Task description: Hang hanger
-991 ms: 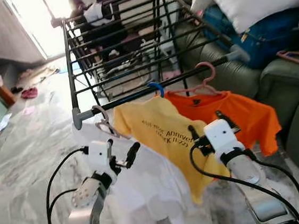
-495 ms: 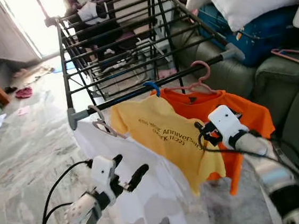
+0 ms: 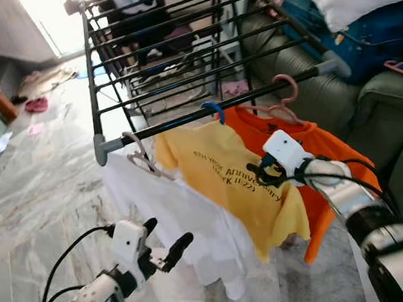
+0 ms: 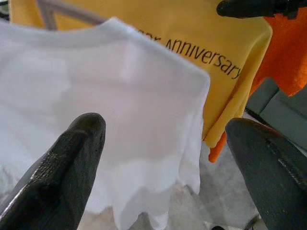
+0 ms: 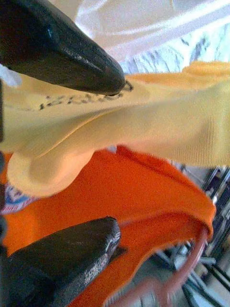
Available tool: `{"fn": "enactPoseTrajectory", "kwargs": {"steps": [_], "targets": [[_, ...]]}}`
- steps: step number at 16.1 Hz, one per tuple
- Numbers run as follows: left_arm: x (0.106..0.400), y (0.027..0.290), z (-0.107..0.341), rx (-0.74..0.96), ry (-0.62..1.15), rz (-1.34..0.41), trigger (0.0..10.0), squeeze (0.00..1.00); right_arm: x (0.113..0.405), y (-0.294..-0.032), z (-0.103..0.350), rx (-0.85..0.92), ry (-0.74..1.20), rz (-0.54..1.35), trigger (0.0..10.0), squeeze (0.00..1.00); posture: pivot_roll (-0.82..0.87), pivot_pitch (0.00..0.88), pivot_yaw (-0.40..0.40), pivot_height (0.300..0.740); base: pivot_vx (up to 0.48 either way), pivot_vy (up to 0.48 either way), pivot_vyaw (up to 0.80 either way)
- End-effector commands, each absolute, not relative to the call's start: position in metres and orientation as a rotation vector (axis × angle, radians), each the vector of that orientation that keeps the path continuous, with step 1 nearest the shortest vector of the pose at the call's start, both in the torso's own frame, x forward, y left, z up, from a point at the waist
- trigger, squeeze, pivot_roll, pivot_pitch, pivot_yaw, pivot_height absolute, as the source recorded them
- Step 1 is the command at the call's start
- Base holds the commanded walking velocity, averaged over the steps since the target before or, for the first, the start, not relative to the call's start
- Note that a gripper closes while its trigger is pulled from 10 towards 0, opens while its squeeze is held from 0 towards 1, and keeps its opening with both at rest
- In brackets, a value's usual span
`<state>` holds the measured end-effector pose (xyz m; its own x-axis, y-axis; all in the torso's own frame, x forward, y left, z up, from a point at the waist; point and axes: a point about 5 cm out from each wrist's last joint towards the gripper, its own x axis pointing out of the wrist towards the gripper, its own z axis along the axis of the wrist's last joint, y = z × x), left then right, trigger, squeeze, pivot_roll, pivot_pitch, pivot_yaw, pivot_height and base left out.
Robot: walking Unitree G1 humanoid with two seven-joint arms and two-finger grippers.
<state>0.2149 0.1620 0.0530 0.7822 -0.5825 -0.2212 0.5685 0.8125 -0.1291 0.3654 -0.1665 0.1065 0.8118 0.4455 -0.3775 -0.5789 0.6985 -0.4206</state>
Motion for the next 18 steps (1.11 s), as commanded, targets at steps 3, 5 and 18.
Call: {"fn": "enactPoseTrajectory", "kwargs": {"steps": [3, 5, 18], "targets": [[0.208, 0.169, 0.055, -0.043, 0.274, -0.603, 10.0, 0.0, 0.37, -0.155, 0.108, -0.52, 0.268, 0.624, 0.0, 0.0, 0.01, 0.104, 0.126, 0.74, 0.0, 0.0, 0.0], [0.204, 0.171, 0.056, -0.036, 0.284, -0.6, 10.0, 0.0, 0.372, -0.149, 0.109, -0.498, 0.288, 0.648, 0.0, 0.0, 0.02, 0.11, 0.127, 0.74, 0.0, 0.0, 0.0], [0.2, 0.169, 0.062, -0.015, 0.306, -0.616, 10.0, 0.0, 0.382, -0.157, 0.117, -0.409, 0.293, 0.484, 0.0, 0.0, 0.03, 0.104, 0.139, 0.74, 0.0, 0.0, 0.0]]}}
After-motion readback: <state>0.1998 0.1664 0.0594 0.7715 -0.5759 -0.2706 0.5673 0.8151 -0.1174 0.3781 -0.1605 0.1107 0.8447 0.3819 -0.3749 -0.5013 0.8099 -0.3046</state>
